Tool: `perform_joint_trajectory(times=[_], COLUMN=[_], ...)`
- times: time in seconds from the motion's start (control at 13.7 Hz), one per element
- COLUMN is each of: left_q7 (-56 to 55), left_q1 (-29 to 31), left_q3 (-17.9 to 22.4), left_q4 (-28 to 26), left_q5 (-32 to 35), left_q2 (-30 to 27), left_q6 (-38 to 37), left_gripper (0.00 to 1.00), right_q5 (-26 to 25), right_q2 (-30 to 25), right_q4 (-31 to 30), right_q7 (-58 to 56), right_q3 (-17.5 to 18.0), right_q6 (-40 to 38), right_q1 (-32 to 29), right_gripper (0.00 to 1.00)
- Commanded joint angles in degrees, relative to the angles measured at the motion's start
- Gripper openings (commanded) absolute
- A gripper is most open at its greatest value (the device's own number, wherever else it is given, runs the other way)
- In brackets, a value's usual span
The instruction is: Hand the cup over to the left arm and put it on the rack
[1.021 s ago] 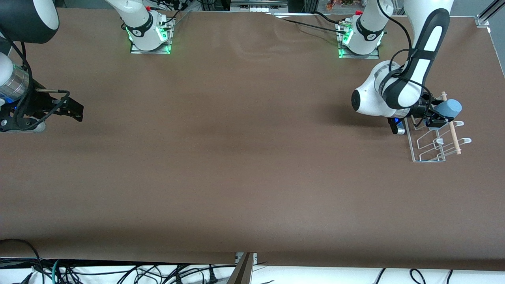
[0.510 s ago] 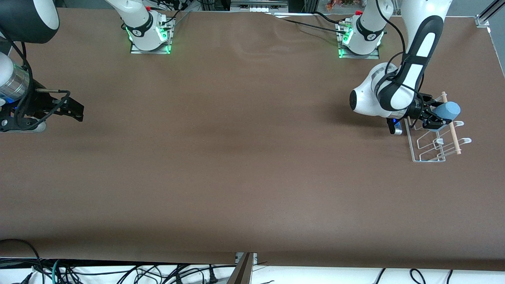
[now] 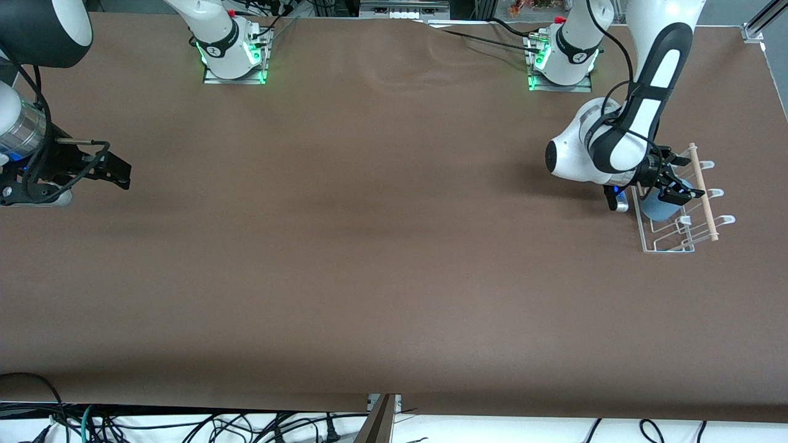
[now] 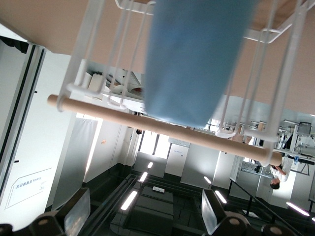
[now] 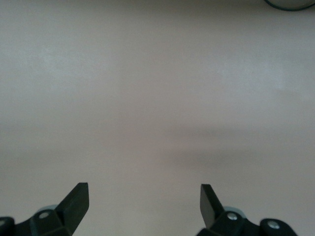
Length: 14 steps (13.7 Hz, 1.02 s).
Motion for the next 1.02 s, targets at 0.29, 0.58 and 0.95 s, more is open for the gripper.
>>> perform_joint_trajectory(times=[0.29,0.58,0.95], left_q7=[1.0,-4.2,-20.0], left_q1=[-0.2,0.4,3.2], left_q3=[-0.4,0.7,0.7], left_q4=[18.4,31.7,38.2], left_q5=[-28.8,-52.1,-74.3], left_q2=[-2.8,-2.4,-5.5], left_q6=[-3.9,-7.3,-3.7], left_gripper=[1.00,1.00,1.00], right_q5=[0.8,1.5,4.2], right_q2=[0.1,0.0,0.0], right_q4=[0.6,0.6,0.6], right_q7=[-1.0,-0.6,-0.6], right_q3=[0.3,0.4,0.2], right_q6=[-0.5,-0.5,-0.5], right_q1=[-0.2,-0.3,-0.4], right_gripper=[1.00,1.00,1.00])
